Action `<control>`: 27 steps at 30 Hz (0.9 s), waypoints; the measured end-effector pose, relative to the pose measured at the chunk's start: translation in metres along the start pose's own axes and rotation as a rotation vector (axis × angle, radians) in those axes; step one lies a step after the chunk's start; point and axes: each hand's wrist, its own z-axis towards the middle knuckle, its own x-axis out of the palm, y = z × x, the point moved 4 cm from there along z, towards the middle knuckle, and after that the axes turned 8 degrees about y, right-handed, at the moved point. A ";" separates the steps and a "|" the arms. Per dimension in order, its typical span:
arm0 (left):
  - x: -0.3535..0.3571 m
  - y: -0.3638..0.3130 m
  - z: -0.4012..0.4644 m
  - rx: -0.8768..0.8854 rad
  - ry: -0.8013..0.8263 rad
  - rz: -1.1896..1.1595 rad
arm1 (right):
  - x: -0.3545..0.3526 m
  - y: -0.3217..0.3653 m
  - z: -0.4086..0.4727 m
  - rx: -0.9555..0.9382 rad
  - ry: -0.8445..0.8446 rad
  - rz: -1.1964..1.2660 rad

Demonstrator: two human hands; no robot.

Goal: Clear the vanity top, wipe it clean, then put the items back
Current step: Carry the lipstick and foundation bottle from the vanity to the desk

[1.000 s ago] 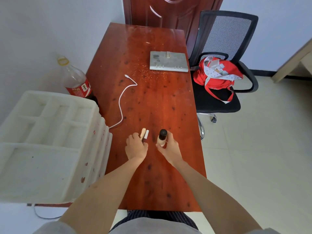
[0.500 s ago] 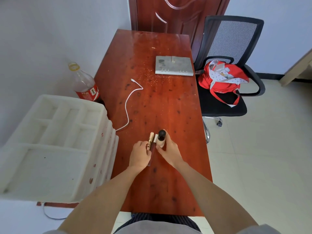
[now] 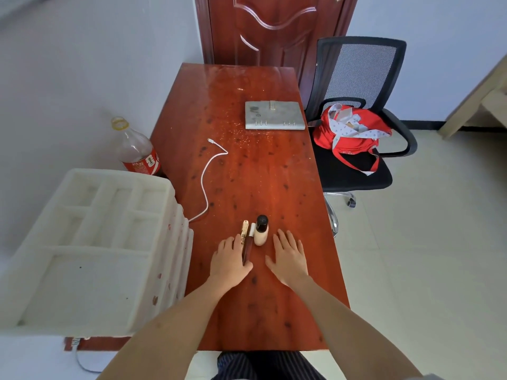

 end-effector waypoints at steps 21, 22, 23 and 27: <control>-0.082 -0.061 -0.124 -0.288 -0.533 0.219 | -0.119 0.016 -0.036 -0.510 -0.457 -0.104; -0.085 -0.062 -0.141 -0.325 -0.553 0.232 | -0.124 0.024 -0.045 -0.580 -0.471 -0.129; -0.090 -0.064 -0.160 -0.361 -0.586 0.258 | -0.129 0.034 -0.055 -0.649 -0.484 -0.139; -0.109 -0.061 -0.248 -0.599 -0.694 0.386 | -0.142 0.097 -0.106 -0.956 -0.513 -0.148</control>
